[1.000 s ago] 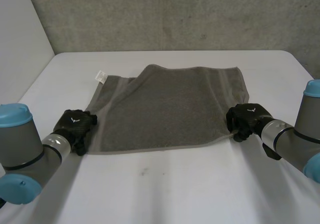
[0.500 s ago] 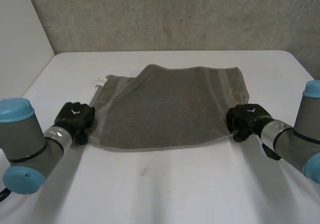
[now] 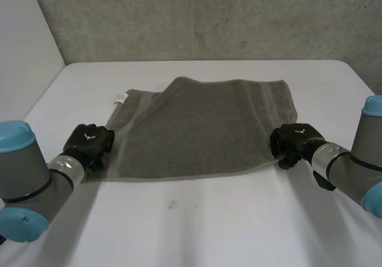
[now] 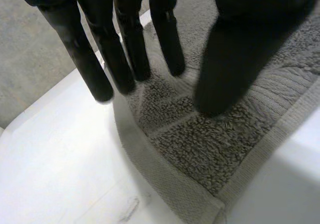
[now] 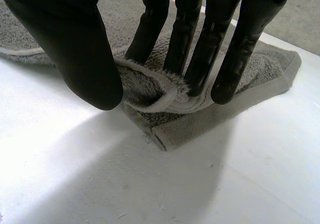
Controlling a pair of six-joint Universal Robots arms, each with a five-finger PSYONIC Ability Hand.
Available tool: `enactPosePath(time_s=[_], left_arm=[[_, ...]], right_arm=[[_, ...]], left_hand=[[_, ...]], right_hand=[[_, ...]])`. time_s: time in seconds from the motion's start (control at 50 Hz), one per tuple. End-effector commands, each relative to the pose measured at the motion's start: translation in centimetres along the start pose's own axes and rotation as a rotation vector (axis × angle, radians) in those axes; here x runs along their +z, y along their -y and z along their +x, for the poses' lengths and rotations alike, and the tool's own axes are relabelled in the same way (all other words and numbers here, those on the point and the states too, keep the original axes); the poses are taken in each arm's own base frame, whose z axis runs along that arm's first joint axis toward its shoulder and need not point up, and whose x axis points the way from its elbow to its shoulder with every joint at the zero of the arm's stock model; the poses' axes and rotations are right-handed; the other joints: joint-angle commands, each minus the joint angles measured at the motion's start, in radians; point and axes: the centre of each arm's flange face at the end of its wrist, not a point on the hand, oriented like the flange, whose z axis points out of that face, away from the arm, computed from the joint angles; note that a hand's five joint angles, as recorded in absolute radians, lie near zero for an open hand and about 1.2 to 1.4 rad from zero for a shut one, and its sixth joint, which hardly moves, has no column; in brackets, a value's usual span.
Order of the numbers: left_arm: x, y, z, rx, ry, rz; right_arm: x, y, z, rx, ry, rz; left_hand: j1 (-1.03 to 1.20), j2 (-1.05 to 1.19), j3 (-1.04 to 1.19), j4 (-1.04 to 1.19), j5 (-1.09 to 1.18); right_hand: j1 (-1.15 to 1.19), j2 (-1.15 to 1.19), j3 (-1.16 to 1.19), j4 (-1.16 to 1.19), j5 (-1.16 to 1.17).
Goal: Fold the towel.
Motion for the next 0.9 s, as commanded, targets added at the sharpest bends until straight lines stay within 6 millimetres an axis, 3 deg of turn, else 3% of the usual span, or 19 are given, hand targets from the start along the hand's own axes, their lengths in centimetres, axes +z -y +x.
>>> enactPosePath(time_s=[0.02,0.4,0.9], left_arm=[[0.3,-0.7,0.3,0.006,-0.016,-0.013],[-1.0,-0.7,0.4,0.003,-0.023,-0.036],[1.2,-1.2,0.3,0.005,-0.021,-0.029]], right_arm=[[0.0,0.0,0.0,0.000,0.001,-0.002],[-0.1,-0.1,-0.1,0.001,0.000,-0.005],[0.1,-0.3,-0.1,-0.001,0.001,-0.008]], left_hand=[[-0.304,-0.328,-0.334,-0.330,-0.199],[-0.295,-0.319,-0.325,-0.321,-0.190],[-0.146,-0.169,-0.175,-0.172,-0.041]], right_hand=[[-0.001,0.111,0.114,0.113,0.112],[-0.022,0.090,0.093,0.093,0.092],[-0.037,0.075,0.079,0.078,0.077]])
